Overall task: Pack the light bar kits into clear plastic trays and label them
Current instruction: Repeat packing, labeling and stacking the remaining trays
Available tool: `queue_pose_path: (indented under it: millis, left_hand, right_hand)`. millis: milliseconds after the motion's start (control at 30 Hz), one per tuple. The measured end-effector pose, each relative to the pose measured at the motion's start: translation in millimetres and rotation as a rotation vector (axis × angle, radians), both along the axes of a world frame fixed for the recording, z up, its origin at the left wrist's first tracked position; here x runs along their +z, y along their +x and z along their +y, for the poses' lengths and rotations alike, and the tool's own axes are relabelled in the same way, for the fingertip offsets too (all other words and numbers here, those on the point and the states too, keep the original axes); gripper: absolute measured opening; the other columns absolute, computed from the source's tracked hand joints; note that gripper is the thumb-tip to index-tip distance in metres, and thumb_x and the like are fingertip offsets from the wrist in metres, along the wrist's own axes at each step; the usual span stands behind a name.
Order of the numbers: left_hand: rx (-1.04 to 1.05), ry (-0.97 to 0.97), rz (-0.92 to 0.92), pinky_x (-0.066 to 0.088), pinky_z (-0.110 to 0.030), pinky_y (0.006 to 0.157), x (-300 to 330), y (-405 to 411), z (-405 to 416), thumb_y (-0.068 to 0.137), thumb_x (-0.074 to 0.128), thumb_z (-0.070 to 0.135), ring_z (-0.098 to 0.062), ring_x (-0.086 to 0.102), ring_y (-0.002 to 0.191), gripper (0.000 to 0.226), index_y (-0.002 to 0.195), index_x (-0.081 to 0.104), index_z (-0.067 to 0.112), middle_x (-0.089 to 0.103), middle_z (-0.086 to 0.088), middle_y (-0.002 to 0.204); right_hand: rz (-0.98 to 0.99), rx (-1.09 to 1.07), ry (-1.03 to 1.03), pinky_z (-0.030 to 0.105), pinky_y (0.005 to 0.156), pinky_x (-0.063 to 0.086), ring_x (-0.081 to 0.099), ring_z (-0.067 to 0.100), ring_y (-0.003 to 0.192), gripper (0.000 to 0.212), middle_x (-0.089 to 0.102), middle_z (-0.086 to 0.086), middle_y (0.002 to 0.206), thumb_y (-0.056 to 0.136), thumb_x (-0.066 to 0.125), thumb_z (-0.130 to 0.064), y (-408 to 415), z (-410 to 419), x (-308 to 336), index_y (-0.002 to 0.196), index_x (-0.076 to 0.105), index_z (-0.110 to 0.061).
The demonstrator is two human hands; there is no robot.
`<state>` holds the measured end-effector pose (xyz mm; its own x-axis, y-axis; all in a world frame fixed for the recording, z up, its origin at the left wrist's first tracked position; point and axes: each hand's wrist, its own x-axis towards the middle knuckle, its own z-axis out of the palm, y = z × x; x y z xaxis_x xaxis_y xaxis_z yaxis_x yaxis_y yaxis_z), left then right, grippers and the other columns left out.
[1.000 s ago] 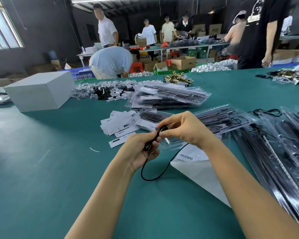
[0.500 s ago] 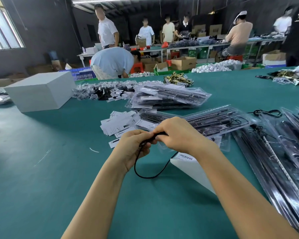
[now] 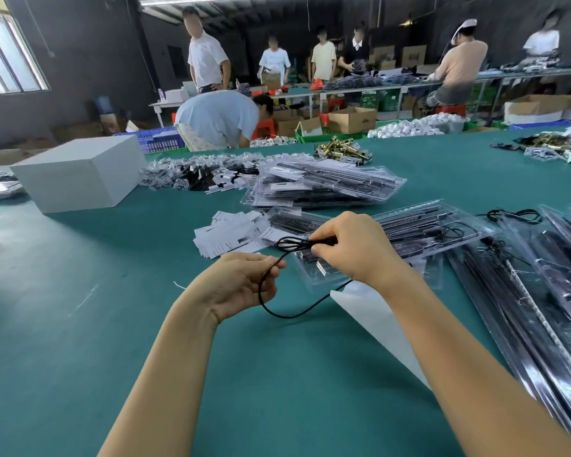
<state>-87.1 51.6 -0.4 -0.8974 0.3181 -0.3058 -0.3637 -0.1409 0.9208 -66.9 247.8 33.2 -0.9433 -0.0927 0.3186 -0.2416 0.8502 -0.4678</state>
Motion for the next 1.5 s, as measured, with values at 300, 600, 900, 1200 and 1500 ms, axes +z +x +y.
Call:
queue_pose_path:
  millis: [300,600,900,1200,1500]
  left_hand:
    - [0.017,0.365,-0.167,0.048,-0.024,0.060,-2.5,-1.5,3.5,0.077,0.066,0.021,-0.012,0.052,0.060,0.012,0.072,0.065,0.010,0.057,0.000,0.068]
    - [0.128,0.509,-0.040,0.048,-0.020,0.052,-9.4,-1.0,31.1,0.075,0.066,0.019,-0.007,0.056,0.056,0.011,0.083,0.065,0.011,0.062,0.003,0.068]
    - [0.304,0.498,0.031,0.050,-0.019,0.052,-21.4,13.4,66.4,0.085,0.064,0.012,-0.010,0.058,0.054,0.005,0.081,0.061,0.015,0.067,0.003,0.066]
    - [0.368,0.262,0.226,0.044,-0.020,0.063,-29.1,17.7,77.0,0.093,0.061,0.022,-0.009,0.052,0.063,0.029,0.110,0.055,-0.001,0.055,-0.002,0.077]
    - [0.334,0.051,0.405,0.054,-0.021,0.061,-23.0,24.8,72.2,0.094,0.061,0.024,-0.013,0.068,0.071,0.017,0.092,0.062,0.008,0.075,-0.002,0.081]
  right_hand:
    - [-0.060,-0.073,-0.287,0.029,0.081,0.053,0.067,0.012,0.085,0.017,0.075,-0.004,0.089,0.081,0.071,-0.019,-4.2,-3.6,-6.8,0.098,0.077,-0.020]
    - [-0.211,-0.140,-0.823,0.024,0.073,0.054,0.068,0.010,0.073,0.014,0.072,-0.003,0.074,0.074,0.079,-0.007,5.7,-14.4,-30.6,0.084,0.074,-0.017]
    - [-0.228,-0.069,-1.130,0.008,0.049,0.042,0.059,-0.002,0.053,0.021,0.070,-0.006,0.061,0.077,0.072,0.002,26.0,-18.3,-49.8,0.071,0.074,-0.018]
    - [-0.176,0.013,-1.175,0.008,0.053,0.042,0.059,-0.002,0.054,0.032,0.070,-0.007,0.061,0.081,0.068,0.004,31.8,-20.0,-56.5,0.068,0.074,-0.024]
    - [-0.259,0.091,-1.208,0.018,0.060,0.041,0.054,0.010,0.062,0.023,0.069,0.004,0.067,0.078,0.072,0.001,33.2,-20.9,-58.8,0.069,0.078,-0.020]
